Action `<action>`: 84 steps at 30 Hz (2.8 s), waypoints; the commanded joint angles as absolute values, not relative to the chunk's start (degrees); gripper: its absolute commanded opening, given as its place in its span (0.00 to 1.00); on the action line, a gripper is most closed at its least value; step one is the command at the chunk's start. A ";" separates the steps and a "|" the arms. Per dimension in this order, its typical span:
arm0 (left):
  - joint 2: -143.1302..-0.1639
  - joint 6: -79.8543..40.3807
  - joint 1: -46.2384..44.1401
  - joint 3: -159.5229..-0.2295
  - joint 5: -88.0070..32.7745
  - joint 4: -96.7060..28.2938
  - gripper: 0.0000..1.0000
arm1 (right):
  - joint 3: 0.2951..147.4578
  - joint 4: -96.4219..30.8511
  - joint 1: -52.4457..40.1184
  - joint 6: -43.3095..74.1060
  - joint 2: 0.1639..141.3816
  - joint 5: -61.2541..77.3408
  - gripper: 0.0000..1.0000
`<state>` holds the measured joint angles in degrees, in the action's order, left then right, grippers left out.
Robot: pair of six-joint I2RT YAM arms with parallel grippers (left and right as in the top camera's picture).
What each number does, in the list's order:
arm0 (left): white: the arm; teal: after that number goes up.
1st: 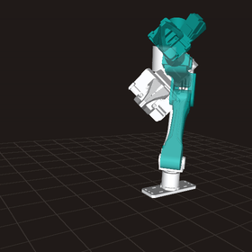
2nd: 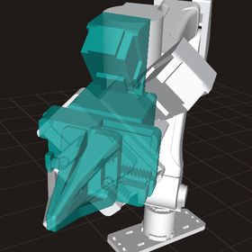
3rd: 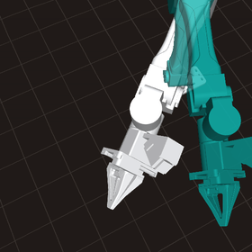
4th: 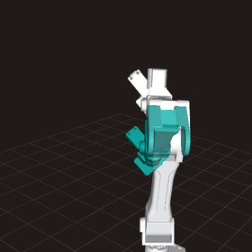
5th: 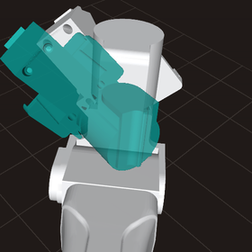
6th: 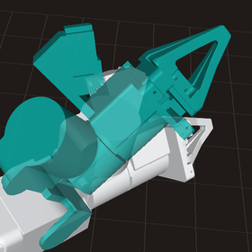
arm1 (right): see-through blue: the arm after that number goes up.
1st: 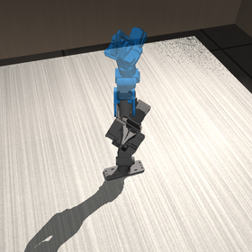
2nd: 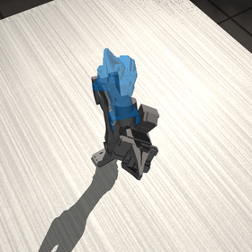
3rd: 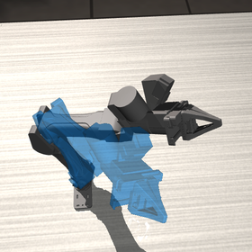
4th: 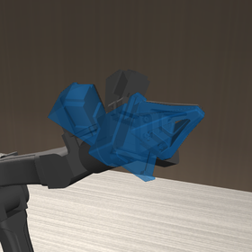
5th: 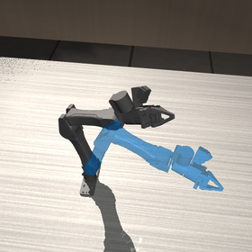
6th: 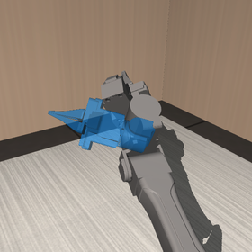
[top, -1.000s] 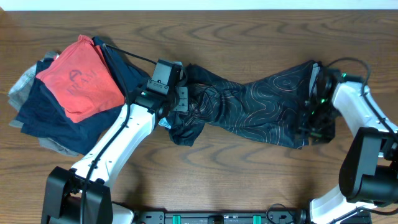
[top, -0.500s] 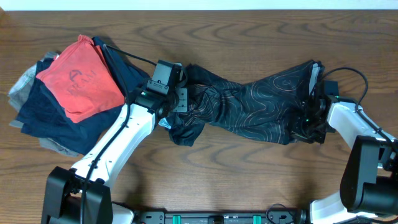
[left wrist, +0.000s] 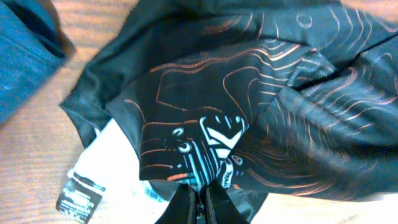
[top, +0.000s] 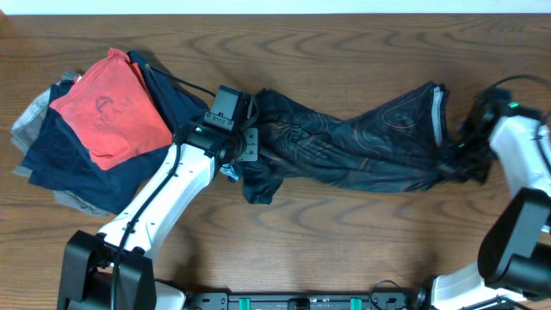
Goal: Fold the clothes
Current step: 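Hold left end and stretch the garment rightward with the right gripper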
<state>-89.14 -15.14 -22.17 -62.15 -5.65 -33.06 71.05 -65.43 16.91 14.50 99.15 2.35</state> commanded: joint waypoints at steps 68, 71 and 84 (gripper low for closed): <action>-93.51 -14.61 -26.13 -62.11 -14.35 -23.92 0.06 | 53.95 -53.28 24.80 20.82 97.56 -5.02 0.50; -93.51 -14.61 -26.13 -62.11 -14.35 -23.92 0.06 | 53.06 -52.01 24.80 20.82 97.56 -4.01 0.48; -93.51 -14.61 -26.13 -62.11 -14.35 -23.94 0.06 | 53.47 -50.43 24.80 20.82 97.36 -3.92 0.01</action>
